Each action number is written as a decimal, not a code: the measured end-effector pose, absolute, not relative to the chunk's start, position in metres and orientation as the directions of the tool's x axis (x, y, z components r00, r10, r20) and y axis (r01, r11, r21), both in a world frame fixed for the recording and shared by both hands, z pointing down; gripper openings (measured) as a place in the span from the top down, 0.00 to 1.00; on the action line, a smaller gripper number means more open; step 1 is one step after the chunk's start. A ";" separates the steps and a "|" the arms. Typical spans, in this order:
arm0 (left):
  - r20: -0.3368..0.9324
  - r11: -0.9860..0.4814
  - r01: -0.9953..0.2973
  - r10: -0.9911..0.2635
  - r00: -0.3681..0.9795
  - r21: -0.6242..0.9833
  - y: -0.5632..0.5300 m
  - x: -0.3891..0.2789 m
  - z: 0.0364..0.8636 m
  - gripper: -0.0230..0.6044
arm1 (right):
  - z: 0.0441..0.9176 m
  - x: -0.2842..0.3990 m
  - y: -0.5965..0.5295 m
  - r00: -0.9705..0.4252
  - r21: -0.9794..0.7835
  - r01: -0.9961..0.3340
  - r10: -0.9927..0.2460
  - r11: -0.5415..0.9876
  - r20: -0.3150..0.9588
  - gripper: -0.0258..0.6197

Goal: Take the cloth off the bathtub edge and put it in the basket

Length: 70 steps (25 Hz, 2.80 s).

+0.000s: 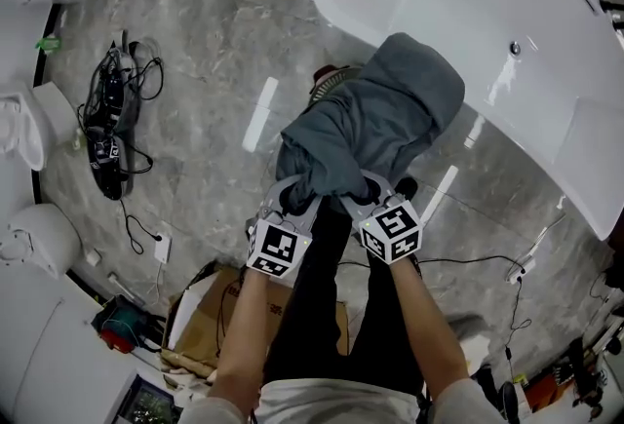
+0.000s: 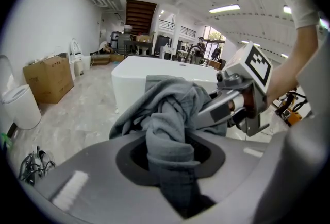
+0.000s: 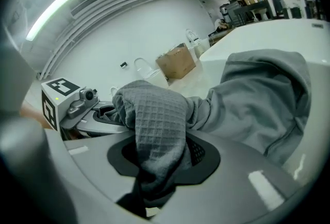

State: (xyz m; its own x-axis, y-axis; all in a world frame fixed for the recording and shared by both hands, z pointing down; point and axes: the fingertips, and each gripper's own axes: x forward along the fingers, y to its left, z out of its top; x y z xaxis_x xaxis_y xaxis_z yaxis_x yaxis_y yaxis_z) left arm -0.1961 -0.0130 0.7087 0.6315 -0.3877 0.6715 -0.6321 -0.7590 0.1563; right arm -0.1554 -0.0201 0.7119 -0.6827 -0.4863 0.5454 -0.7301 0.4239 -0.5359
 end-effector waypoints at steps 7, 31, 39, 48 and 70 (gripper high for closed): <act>0.663 -0.762 -0.612 -0.347 0.663 0.213 -0.032 -0.181 0.733 0.71 | 0.741 -0.138 -0.033 -0.671 -0.628 -0.724 -0.504 0.287 0.544 0.78; 0.748 -0.711 -0.615 -0.191 0.635 0.341 -0.072 -0.114 0.923 0.72 | 0.938 -0.066 -0.063 -0.564 -0.604 -0.795 -0.438 0.056 0.700 0.76; 0.747 -0.689 -0.635 -0.203 0.633 0.350 -0.071 -0.114 0.917 0.67 | 0.935 -0.052 -0.059 -0.475 -0.492 -0.868 -0.404 0.069 0.782 0.70; 0.740 -0.668 -0.647 -0.212 0.638 0.367 -0.062 -0.122 0.890 0.61 | 0.897 -0.033 -0.053 -0.425 -0.437 -0.896 -0.435 0.077 0.794 0.64; 0.740 -0.552 -0.748 -0.313 0.596 0.369 0.036 -0.118 0.751 0.60 | 0.734 -0.016 0.025 -0.497 -0.442 -0.867 -0.439 0.228 0.748 0.64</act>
